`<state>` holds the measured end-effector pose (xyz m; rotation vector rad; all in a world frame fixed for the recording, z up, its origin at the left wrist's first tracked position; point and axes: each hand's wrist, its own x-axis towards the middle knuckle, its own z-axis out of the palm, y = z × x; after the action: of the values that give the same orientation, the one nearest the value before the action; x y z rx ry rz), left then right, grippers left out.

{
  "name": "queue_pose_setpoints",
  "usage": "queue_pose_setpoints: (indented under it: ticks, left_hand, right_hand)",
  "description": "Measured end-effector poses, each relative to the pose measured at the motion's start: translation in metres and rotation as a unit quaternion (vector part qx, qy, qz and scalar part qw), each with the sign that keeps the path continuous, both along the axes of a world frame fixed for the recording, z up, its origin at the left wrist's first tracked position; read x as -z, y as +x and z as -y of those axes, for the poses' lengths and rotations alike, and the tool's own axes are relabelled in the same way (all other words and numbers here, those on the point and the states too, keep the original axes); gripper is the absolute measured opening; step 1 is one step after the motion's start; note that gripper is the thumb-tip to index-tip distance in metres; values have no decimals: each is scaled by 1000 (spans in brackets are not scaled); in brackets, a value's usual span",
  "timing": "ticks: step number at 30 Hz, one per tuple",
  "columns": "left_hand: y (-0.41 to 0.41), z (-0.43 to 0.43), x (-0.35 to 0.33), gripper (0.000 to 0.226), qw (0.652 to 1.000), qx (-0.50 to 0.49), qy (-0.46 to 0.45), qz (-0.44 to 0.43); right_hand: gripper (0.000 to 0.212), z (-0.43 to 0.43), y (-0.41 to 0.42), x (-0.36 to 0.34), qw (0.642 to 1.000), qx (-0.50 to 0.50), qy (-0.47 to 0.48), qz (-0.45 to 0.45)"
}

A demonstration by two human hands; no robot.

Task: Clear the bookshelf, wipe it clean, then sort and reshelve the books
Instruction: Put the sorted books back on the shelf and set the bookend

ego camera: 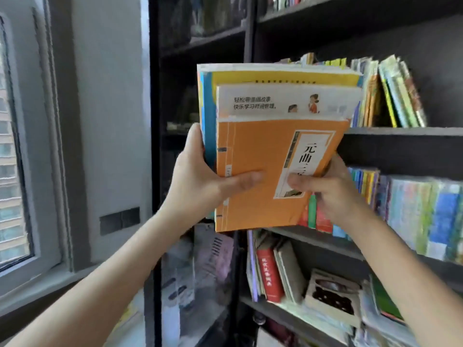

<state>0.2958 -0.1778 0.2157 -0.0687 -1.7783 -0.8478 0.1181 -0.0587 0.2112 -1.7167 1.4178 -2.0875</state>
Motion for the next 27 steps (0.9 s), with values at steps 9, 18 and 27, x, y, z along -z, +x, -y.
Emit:
queue_pose_setpoints:
  ticks: [9, 18, 27]
  left_hand:
    - [-156, -76, -74, 71, 997, 53, -4, -58]
    - [-291, -95, -142, 61, 980, 170, 75, -71]
    - [-424, -129, -199, 64, 949, 284, 137, -20]
  right_hand:
    - [59, -109, -123, -98, 990, 116, 18, -75]
    - [58, -149, -218, -172, 970, 207, 5, -128]
    - [69, -193, -309, -224, 930, 343, 15, -133]
